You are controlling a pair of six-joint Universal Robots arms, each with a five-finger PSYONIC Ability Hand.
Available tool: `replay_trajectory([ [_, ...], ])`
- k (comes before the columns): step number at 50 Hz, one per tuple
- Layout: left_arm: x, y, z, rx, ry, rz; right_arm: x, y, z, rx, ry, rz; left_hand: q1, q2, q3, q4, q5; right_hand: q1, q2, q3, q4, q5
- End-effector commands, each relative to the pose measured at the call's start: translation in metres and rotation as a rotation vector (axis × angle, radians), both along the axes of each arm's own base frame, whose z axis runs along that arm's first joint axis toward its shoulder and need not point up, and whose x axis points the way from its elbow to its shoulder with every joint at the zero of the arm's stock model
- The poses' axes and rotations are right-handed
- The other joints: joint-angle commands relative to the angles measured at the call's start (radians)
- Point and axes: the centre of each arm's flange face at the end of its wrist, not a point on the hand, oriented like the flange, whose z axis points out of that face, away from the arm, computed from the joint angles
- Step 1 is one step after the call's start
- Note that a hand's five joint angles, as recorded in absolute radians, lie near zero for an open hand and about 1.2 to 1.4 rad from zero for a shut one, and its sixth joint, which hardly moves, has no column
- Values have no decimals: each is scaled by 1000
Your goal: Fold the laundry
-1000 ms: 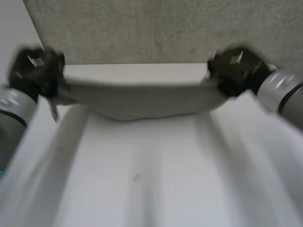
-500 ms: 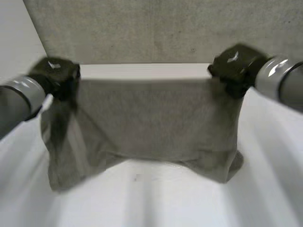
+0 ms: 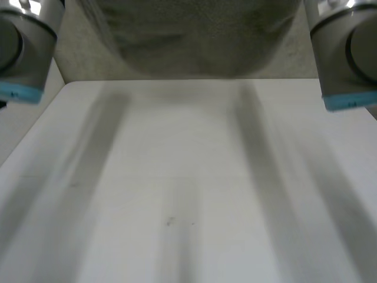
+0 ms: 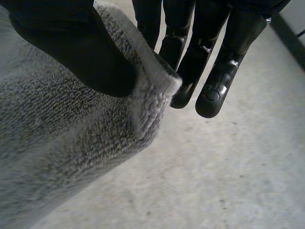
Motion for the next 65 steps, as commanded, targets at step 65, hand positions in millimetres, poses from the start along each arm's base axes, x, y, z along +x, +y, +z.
replay_trajectory([
  [65, 40, 109, -235, 568, -360, 50, -27, 55, -270, 794, 1004, 250, 223, 180, 181, 179, 193, -551, -781, -791, -797, -770],
])
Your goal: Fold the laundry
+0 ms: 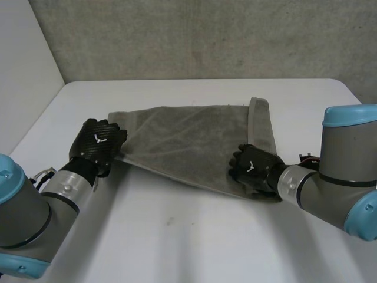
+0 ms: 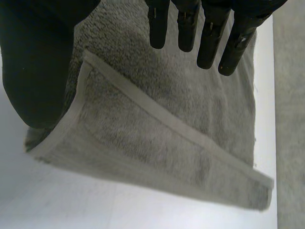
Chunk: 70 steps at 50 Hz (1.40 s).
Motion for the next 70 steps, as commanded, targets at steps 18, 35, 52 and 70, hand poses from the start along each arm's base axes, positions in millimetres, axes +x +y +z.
replay_trajectory([
  [18, 6, -6, 0, 0, 0, 22, 0, -9, -12, -23, 55, 32, 222, 180, 181, 179, 193, 271, 210, 205, 205, 199],
  [35, 10, -9, 1, -2, 1, 38, -47, -42, -12, -7, 65, -128, 222, 180, 181, 179, 193, 398, 336, 332, 332, 326],
  [52, 9, -8, 0, 1, 0, 36, -74, -41, -25, 30, 45, -208, 222, 180, 181, 179, 193, 445, 383, 379, 379, 373],
  [70, 10, -8, 0, 1, 0, 38, -78, -35, -32, 165, -161, -385, 222, 180, 181, 179, 193, 453, 392, 387, 387, 382],
])
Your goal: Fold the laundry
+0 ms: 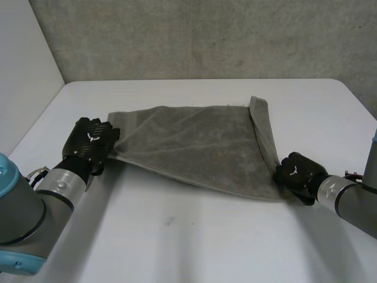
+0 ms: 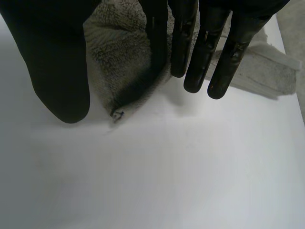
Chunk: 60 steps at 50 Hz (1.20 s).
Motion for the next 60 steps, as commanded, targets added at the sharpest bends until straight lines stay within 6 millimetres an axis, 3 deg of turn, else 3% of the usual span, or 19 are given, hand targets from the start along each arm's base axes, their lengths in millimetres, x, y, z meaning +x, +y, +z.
replay_trajectory([
  [1, 0, 0, 0, 0, 0, 1, 0, 1, 3, 71, -112, -92, 222, 180, 181, 179, 193, 205, 133, 123, 126, 143],
  [8, 0, 0, 0, 0, 0, 1, 0, 0, 6, 126, -212, -159, 222, 180, 181, 179, 193, 329, 257, 246, 250, 266],
  [22, 0, 0, 0, 0, 0, 1, 1, -7, 4, 86, -236, -166, 222, 180, 181, 179, 193, 476, 404, 393, 397, 413],
  [28, 0, 0, 0, 2, -1, 1, 1, -12, 7, 84, -289, -194, 222, 180, 181, 179, 193, 637, 565, 555, 558, 575],
  [32, 0, 0, 0, 2, -1, 1, 2, -17, 14, 73, -326, -212, 222, 180, 181, 179, 193, 914, 842, 832, 835, 852],
  [36, 0, 0, 0, 1, -2, 1, 3, -20, 20, 56, -338, -226, 222, 180, 181, 179, 193, 915, 843, 833, 836, 853],
  [39, 0, 2, 2, 2, -7, -1, 2, -21, 32, 29, -342, -227, 222, 180, 181, 179, 193, 915, 843, 833, 836, 853],
  [41, 0, 1, 20, -35, 0, 1, 2, -21, 54, -26, -354, -221, 222, 180, 181, 179, 193, 915, 843, 833, 836, 853],
  [42, 0, 1, 21, -35, 0, 1, 2, -21, 54, -26, -354, -221, 222, 180, 181, 179, 193, 915, 843, 833, 836, 853],
  [44, 1, 2, 54, -100, 28, 3, 1, -22, 91, -105, -380, -219, 222, 180, 181, 179, 193, 915, 843, 833, 836, 853],
  [45, 1, 2, 54, -100, 28, 3, 1, -22, 91, -105, -380, -219, 222, 180, 181, 179, 193, 915, 843, 833, 836, 853],
  [47, 1, 2, 90, -164, 54, 5, 0, -21, 143, -189, -433, -228, 222, 180, 181, 179, 193, 915, 843, 833, 836, 853],
  [48, 1, 2, 90, -165, 54, 5, 0, -21, 143, -190, -434, -229, 222, 180, 181, 179, 193, 915, 843, 833, 836, 853],
  [50, 2, 5, 128, -228, 91, 5, -3, -14, 187, -237, -472, -239, 222, 180, 181, 179, 193, 915, 843, 833, 836, 853],
  [51, 2, 5, 129, -229, 91, 5, -3, -14, 187, -237, -472, -239, 222, 180, 181, 179, 193, 915, 843, 833, 836, 853],
  [52, 3, 6, 141, -247, 109, 4, -3, -8, 204, -249, -479, -233, 222, 180, 181, 179, 193, 915, 843, 833, 836, 853],
  [53, 3, 6, 141, -247, 109, 4, -3, -8, 204, -249, -479, -233, 222, 180, 181, 179, 193, 915, 843, 833, 836, 853],
  [55, 4, 10, 163, -259, 162, -2, -4, 3, 224, -245, -477, -230, 222, 180, 181, 179, 193, 915, 843, 833, 836, 853],
  [60, 5, 13, 158, -191, 200, -6, -2, 15, 211, -131, -450, -234, 222, 180, 181, 179, 193, 915, 843, 833, 836, 853],
])
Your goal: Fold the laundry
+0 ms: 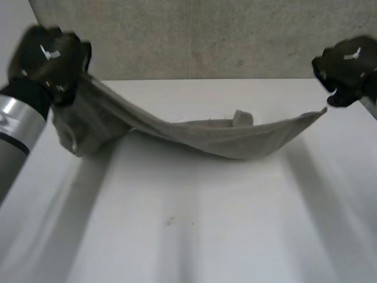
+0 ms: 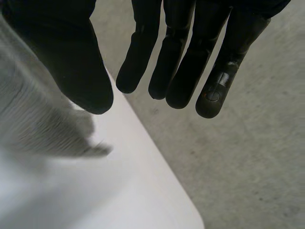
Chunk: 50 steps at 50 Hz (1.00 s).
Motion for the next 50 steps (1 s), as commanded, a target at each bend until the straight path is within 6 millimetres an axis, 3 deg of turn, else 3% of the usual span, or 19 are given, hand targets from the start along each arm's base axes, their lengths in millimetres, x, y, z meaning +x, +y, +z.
replay_trajectory([
  [1, 1, 5, -1, 93, 67, -22, 2, 21, -9, 158, 22, 25, 218, 180, 180, 179, 193, 245, 76, 60, 54, 402],
  [2, 1, 5, -1, 93, 67, -22, 2, 21, -9, 159, 22, 25, 218, 180, 180, 179, 193, 243, 74, 58, 53, 401],
  [4, 4, 6, -27, 169, 50, -11, 2, 19, -40, 259, 30, 24, 218, 180, 180, 179, 193, -207, -376, -392, -397, -49],
  [5, 4, 6, -27, 170, 50, -11, 2, 19, -40, 259, 30, 24, 218, 180, 180, 179, 193, -209, -378, -394, -399, -52],
  [7, 6, 3, -59, 261, 22, 0, 3, 16, -69, 332, 23, 21, 218, 180, 180, 179, 193, -428, -597, -613, -619, -271],
  [8, 6, 3, -59, 261, 22, 0, 3, 16, -69, 332, 23, 21, 218, 180, 180, 179, 193, -429, -598, -614, -620, -272],
  [10, 7, -2, -82, 336, 3, 14, 2, 20, -97, 391, 14, 18, 218, 180, 180, 179, 193, -514, -683, -699, -705, -357],
  [11, 7, -2, -82, 336, 3, 14, 2, 21, -98, 391, 14, 18, 218, 180, 180, 179, 193, -514, -683, -699, -705, -357],
  [14, 15, -14, -103, 404, -9, 51, 2, 29, -128, 431, -67, 16, 218, 180, 180, 179, 193, -529, -698, -714, -719, -372],
  [17, 17, -18, -107, 418, -11, 59, 2, 33, -140, 466, -156, 3, 218, 180, 180, 179, 193, -529, -698, -714, -719, -372],
  [23, 17, -22, -104, 403, -6, 60, 2, 41, -155, 541, -291, -35, 218, 180, 180, 179, 193, -529, -698, -714, -719, -372],
  [29, 16, -22, -101, 394, -4, 61, 9, 50, -160, 544, -296, -3, 218, 180, 180, 179, 193, -553, -721, -737, -743, -395],
  [31, 16, -26, -96, 374, 0, 62, 24, 64, -161, 548, -276, 61, 218, 180, 180, 179, 193, -591, -759, -775, -781, -433],
  [36, 15, -35, -87, 341, 8, 63, 39, 83, -154, 532, -258, 126, 218, 180, 180, 179, 193, -594, -762, -778, -784, -436],
  [42, 12, -54, -87, 333, 13, 70, 60, 106, -152, 552, -262, 213, 218, 180, 180, 179, 193, -594, -762, -778, -784, -436],
  [50, 9, -69, -95, 344, 13, 75, 94, 117, -155, 601, -352, 233, 218, 180, 180, 179, 193, -600, -768, -784, -790, -442],
])
